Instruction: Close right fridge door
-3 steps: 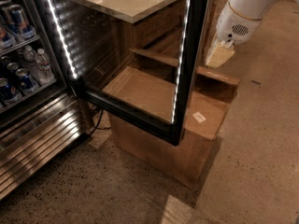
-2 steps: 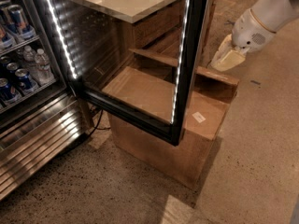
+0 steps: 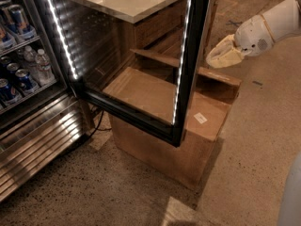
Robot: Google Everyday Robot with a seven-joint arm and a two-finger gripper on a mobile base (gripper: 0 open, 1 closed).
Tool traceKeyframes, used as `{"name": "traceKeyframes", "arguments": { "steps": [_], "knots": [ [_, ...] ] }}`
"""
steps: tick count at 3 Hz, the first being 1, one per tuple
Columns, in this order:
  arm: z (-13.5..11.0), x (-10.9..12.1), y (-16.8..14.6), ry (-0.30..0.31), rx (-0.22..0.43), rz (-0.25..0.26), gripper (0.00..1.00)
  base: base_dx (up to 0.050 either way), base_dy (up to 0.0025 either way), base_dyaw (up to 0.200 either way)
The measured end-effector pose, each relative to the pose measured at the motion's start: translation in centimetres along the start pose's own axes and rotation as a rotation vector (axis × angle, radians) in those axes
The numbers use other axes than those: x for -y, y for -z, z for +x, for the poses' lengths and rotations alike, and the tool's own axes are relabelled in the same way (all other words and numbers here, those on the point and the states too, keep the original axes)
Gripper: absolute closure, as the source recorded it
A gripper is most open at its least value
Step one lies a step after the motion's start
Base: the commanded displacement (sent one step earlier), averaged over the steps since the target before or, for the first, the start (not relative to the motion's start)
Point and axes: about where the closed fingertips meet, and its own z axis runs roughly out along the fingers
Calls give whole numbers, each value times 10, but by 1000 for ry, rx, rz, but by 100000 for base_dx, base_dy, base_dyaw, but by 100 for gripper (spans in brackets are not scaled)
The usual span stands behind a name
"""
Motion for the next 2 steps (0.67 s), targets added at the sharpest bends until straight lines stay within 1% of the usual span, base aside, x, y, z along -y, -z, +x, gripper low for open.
{"name": "traceKeyframes", "arguments": {
  "steps": [1, 2],
  "knots": [
    [-1, 8, -3, -4, 7, 14, 100, 0, 0, 0],
    [0, 18, 0, -44, 116, 80, 100, 0, 0, 0]
  ]
}}
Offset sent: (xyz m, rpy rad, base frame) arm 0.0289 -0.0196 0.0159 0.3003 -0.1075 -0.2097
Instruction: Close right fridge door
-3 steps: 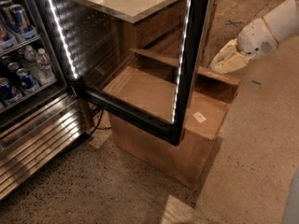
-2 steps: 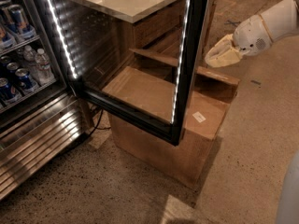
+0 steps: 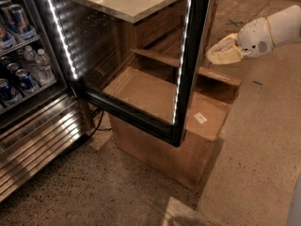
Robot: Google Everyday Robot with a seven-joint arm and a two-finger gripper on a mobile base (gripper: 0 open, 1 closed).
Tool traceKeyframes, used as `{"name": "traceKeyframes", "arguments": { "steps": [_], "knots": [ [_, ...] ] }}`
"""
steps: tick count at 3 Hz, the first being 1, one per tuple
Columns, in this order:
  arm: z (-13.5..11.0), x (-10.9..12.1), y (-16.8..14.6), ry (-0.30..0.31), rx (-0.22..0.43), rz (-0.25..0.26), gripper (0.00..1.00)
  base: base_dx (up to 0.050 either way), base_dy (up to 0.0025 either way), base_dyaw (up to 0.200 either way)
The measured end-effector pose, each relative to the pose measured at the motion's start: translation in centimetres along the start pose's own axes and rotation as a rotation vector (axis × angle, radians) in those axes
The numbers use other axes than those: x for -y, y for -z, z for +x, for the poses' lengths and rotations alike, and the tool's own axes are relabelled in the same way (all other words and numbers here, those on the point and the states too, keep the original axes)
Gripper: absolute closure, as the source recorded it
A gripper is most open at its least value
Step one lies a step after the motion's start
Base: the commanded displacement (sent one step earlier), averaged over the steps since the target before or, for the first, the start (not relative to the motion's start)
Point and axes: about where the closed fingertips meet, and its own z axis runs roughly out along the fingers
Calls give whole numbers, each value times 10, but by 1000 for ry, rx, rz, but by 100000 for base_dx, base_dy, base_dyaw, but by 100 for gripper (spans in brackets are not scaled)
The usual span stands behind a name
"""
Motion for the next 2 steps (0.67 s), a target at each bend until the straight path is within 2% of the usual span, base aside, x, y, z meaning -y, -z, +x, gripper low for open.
{"name": "traceKeyframes", "arguments": {
  "steps": [1, 2],
  "knots": [
    [-3, 19, 6, -39, 129, 126, 100, 0, 0, 0],
    [-3, 19, 6, -39, 129, 126, 100, 0, 0, 0]
  ]
}}
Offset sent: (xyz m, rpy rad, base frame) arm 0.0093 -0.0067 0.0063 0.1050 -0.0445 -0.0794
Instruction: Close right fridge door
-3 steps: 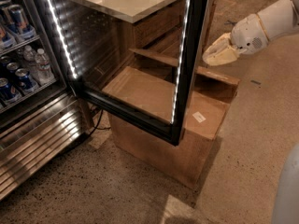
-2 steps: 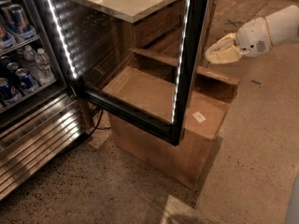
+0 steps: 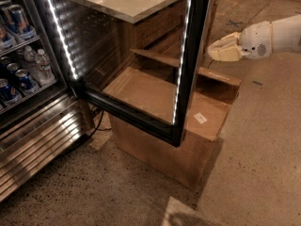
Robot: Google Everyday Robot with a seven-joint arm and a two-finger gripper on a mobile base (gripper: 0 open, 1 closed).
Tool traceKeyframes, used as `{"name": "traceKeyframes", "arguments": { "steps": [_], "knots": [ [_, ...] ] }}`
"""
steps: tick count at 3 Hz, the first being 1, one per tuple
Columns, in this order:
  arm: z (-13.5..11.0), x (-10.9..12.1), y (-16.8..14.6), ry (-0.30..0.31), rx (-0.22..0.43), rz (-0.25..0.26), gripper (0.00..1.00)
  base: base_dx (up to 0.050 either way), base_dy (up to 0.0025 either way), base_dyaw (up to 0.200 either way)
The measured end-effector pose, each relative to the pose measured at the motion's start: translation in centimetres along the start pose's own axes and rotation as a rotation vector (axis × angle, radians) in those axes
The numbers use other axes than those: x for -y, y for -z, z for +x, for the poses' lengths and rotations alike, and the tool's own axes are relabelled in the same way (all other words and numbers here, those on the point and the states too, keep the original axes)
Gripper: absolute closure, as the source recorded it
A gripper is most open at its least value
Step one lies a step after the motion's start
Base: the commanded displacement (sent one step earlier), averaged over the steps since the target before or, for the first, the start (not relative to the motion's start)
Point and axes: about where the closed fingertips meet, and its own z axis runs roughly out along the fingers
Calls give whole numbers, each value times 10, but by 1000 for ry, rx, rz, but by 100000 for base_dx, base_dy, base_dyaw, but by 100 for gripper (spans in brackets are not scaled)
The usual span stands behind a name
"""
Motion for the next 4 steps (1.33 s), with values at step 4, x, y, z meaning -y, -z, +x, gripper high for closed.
{"name": "traceKeyframes", "arguments": {
  "steps": [4],
  "knots": [
    [-24, -4, -71, 80, -131, -152, 100, 0, 0, 0]
  ]
}}
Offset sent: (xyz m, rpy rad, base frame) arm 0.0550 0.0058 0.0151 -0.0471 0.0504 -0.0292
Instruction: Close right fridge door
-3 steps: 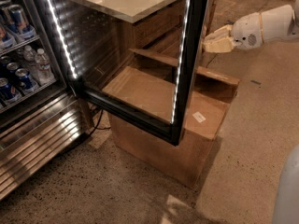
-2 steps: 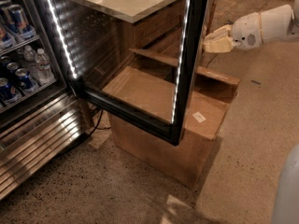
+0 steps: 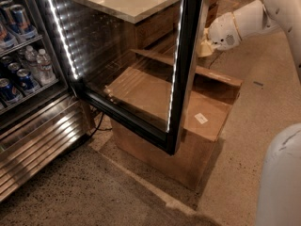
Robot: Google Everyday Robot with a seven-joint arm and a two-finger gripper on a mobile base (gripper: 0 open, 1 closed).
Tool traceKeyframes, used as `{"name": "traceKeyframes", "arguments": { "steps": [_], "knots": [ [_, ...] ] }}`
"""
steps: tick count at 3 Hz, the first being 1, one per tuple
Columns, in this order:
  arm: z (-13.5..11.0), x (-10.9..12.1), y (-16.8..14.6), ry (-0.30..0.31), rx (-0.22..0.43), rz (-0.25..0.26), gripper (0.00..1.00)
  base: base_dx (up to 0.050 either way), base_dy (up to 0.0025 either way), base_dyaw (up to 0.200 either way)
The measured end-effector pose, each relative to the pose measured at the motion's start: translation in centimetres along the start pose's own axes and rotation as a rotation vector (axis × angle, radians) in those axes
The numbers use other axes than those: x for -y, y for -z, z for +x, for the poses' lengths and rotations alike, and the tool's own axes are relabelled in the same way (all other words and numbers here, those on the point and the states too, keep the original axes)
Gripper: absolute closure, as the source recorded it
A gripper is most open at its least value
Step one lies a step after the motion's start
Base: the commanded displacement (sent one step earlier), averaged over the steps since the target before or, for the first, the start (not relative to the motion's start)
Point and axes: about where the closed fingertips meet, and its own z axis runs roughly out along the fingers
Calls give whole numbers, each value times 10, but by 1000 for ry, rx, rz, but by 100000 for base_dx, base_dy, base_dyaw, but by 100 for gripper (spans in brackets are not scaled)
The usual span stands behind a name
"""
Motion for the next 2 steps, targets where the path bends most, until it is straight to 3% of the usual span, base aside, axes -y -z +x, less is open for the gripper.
{"name": "traceKeyframes", "arguments": {
  "steps": [1, 2],
  "knots": [
    [-8, -11, -19, 42, -36, -59, 100, 0, 0, 0],
    [-8, -11, -19, 42, -36, -59, 100, 0, 0, 0]
  ]
}}
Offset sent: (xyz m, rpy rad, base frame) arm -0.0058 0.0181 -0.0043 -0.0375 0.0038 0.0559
